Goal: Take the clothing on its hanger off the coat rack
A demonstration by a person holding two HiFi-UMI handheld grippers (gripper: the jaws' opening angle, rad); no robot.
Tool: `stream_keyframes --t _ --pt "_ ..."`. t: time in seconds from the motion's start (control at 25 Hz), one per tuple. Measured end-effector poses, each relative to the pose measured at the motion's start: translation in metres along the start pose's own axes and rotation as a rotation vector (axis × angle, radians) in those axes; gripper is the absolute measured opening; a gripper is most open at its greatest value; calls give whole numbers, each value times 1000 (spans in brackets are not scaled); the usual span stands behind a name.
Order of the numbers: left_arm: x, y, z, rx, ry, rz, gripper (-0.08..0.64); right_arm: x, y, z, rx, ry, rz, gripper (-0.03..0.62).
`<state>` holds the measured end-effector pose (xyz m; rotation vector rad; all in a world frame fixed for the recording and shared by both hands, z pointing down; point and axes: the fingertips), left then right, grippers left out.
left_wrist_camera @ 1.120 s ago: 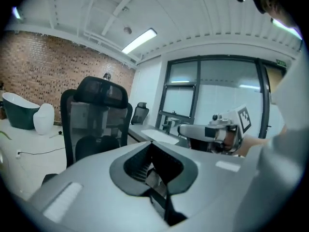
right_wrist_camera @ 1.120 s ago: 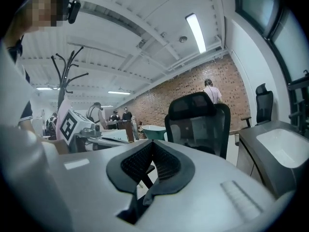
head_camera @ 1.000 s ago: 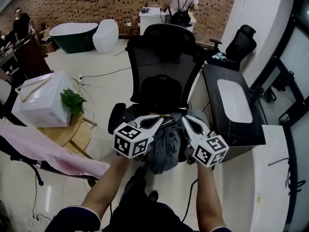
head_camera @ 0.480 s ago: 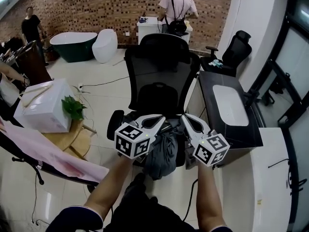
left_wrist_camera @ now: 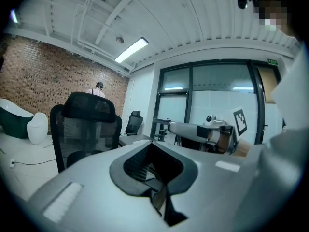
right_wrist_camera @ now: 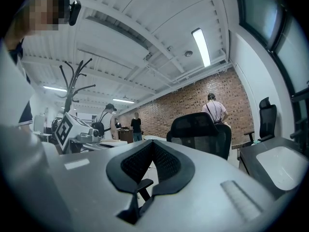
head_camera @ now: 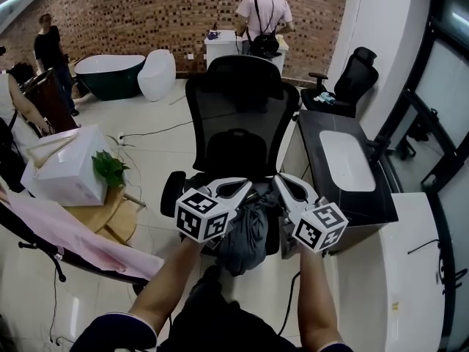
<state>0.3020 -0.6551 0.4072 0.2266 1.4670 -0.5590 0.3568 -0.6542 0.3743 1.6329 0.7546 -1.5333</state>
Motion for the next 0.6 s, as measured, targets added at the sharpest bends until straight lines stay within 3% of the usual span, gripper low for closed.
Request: stream_keyframes --t 0.6 --pt "-3 2 -1 -13 10 -4 12 -6 -2 -1 -5 -6 -3 0"
Point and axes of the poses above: the fingertips, and each gripper's own axes: z forward along the fingers, y to its right, x out of its top, and after that the axes turned 11 degrees about -x, right-handed
